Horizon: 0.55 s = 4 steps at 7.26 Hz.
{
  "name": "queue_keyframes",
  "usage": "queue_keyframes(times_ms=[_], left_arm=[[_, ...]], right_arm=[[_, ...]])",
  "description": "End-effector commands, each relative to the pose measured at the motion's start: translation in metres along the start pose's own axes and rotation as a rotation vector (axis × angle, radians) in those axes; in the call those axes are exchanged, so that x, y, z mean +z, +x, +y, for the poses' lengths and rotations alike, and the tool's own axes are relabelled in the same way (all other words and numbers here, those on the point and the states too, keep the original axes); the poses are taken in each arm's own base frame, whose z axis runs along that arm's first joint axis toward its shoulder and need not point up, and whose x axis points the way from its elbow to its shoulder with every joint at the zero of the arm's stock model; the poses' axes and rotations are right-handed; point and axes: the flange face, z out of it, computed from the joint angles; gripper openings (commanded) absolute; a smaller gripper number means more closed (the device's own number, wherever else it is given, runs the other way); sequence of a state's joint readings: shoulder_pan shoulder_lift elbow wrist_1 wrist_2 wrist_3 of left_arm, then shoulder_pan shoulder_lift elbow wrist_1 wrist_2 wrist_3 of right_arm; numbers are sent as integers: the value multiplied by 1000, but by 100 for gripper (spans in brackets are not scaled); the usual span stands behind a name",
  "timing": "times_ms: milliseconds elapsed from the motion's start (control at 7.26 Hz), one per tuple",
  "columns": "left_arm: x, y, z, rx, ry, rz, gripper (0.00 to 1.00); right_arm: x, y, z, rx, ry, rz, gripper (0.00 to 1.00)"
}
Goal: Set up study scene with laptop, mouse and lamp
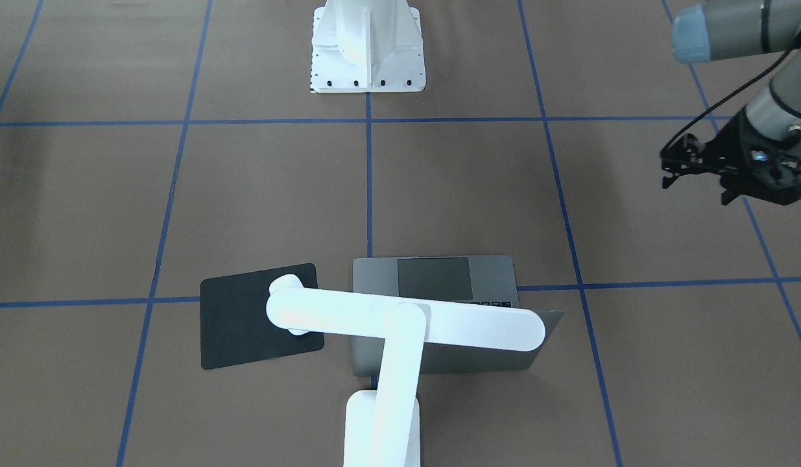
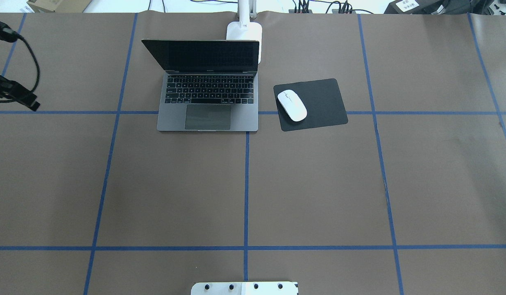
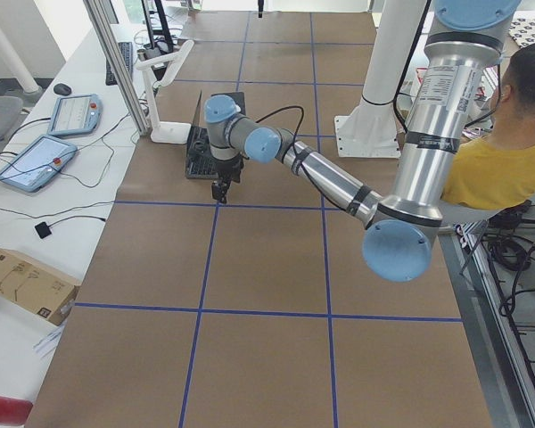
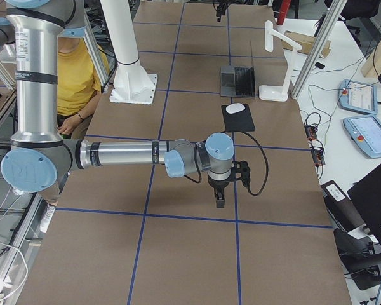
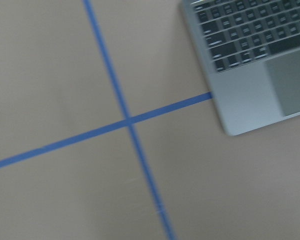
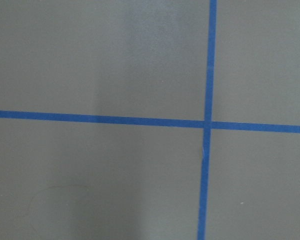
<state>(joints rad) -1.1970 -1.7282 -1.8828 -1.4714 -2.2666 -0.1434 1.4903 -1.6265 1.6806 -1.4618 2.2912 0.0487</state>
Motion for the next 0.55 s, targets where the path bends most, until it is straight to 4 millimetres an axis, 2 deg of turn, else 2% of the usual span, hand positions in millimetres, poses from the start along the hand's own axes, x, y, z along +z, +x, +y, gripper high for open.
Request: queue_keyframes(times_ms=[0,138,276,413], left_arm=[[5,-135,58,5,-40,6,100],[16,-188,82,-13,-67,6,100],[34,-231,138,-95,-107,-1,100],[38,-268,157,-163,-100,-8,100]], right_arm=[[-27,39,8,-84,-56,12,100],[-27,50,20,-68,-59,12,100],[-25,52,22,-67,-64,30,100],[-25,52,22,-68,-63,30,100]])
